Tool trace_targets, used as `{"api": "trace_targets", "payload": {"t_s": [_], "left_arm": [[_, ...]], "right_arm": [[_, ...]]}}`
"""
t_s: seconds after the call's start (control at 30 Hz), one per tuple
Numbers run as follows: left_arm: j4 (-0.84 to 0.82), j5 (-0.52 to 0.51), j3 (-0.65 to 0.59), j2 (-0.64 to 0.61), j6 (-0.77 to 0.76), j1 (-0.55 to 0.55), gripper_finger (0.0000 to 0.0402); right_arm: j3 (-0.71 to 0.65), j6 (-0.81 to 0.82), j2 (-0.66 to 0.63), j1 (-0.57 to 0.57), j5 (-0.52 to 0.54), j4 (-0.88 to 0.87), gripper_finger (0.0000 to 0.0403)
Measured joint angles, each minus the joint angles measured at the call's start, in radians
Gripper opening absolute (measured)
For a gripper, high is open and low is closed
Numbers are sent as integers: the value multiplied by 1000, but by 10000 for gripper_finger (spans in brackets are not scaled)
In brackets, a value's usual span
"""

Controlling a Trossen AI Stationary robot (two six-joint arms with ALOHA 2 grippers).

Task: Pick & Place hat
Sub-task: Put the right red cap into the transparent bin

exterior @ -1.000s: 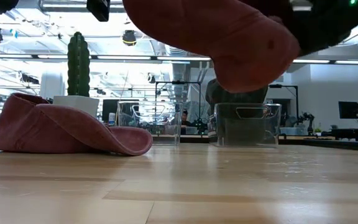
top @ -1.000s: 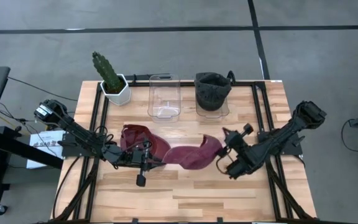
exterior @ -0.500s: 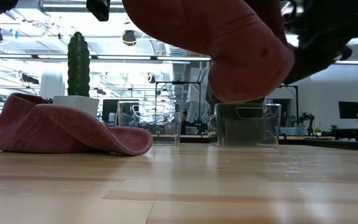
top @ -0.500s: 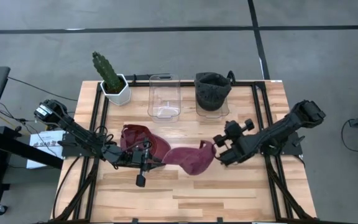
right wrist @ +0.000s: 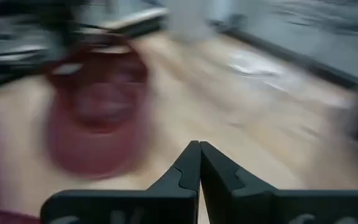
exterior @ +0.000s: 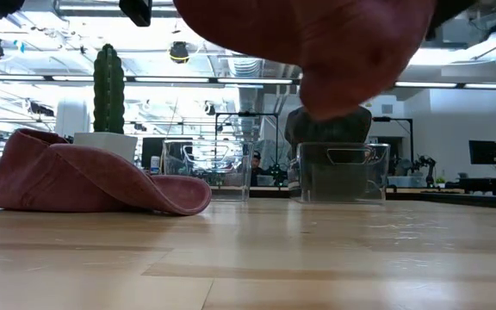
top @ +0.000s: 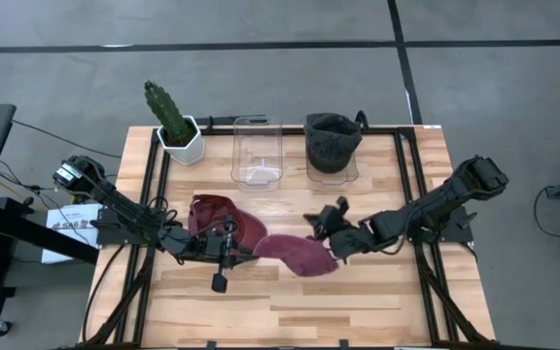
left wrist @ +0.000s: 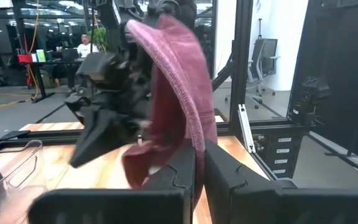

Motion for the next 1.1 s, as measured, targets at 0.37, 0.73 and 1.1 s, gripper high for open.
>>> {"api": "trace_targets", "payload": {"t_s": [0.37, 0.73, 1.1], "left_arm": [[-12, 5, 0, 0, 5, 0, 14], [-13, 15, 0, 0, 2, 1, 14], [-14, 24, 0, 1, 1, 1, 14]], "right_arm": [[0, -280, -3, 114, -177, 218, 0], [1, -299, -13, 24, 283, 93, 0], [1, -80, -13, -159, 314, -337, 0]]}}
